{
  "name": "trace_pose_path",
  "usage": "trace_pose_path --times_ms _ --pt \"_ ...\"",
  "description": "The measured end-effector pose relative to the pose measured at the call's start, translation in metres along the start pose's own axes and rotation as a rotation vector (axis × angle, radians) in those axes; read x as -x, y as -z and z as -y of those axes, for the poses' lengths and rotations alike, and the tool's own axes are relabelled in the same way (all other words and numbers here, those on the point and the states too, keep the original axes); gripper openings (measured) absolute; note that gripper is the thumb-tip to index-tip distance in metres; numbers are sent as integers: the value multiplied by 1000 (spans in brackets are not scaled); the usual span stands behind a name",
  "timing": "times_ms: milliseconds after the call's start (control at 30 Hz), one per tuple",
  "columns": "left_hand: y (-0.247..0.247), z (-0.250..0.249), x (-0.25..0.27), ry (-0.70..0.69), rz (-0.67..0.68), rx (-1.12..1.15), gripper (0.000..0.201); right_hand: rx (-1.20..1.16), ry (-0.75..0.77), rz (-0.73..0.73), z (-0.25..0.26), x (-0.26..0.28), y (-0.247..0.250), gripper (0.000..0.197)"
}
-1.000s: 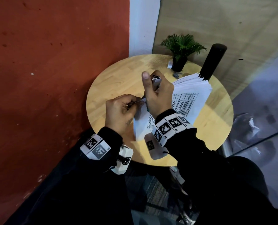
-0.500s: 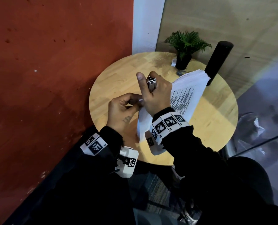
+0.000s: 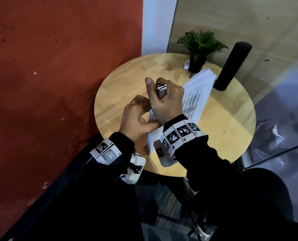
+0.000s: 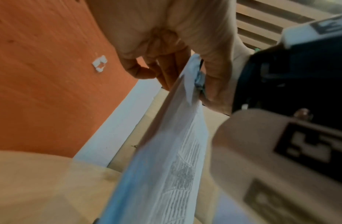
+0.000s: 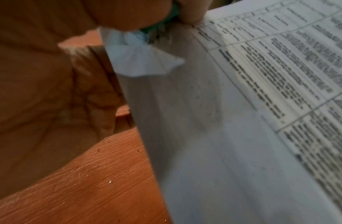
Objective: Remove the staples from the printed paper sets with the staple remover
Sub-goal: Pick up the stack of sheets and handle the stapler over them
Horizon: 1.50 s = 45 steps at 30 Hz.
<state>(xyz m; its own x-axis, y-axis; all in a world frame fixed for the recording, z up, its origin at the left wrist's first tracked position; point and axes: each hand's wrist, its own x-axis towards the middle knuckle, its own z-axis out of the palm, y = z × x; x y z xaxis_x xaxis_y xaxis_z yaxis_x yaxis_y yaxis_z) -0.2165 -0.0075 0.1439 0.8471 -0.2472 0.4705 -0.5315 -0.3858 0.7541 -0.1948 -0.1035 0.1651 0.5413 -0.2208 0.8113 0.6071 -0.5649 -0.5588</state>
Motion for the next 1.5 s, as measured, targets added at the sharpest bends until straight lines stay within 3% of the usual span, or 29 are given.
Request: trace_pose_path --times_ms 200,400,467,533,600,700,767,800,867,933,967,1000,1100,1133,1233,1333,1500 --pt "-8 -1 3 30 -12 24 32 -16 -33 23 -2 -5 5 47" --pt "-4 4 3 86 124 9 32 -52 -54 27 -1 -7 10 51" --pt "-3 4 2 106 82 29 21 -69 -123 76 -1 -6 13 52" --pt "-5 6 2 131 23 79 31 -202 -322 99 5 -13 20 40" --pt "-5 9 1 188 -5 124 33 -375 -464 -46 7 -32 36 35" --pt "0 16 -1 180 10 167 24 -441 -464 -402 -13 -66 88 24" --pt "2 17 -2 160 34 152 14 -425 -601 -454 -39 -72 124 22" --pt "2 17 -3 155 34 149 10 -351 -728 -391 -55 -65 137 24" --pt "1 19 -3 119 5 135 6 -193 -968 -115 -89 -37 148 27" --pt "0 22 -2 88 -38 116 8 -123 -1085 218 -114 0 144 19" --pt "0 22 -2 83 -50 117 10 -123 -1107 325 -120 15 141 10" --pt "0 22 -1 85 -53 115 12 -130 -1121 381 -125 26 139 16" --pt "3 19 -2 75 -19 77 14 -208 -1156 393 -136 37 138 52" --pt "6 18 -3 63 -4 69 11 -243 -1135 394 -137 35 139 56" --pt "16 20 -10 62 60 98 6 -270 -1052 410 -137 24 139 41" --pt "22 21 -15 94 140 136 7 -299 -1081 475 -134 22 137 42" --pt "28 29 -17 189 117 284 23 -298 -1102 474 -132 28 135 21"
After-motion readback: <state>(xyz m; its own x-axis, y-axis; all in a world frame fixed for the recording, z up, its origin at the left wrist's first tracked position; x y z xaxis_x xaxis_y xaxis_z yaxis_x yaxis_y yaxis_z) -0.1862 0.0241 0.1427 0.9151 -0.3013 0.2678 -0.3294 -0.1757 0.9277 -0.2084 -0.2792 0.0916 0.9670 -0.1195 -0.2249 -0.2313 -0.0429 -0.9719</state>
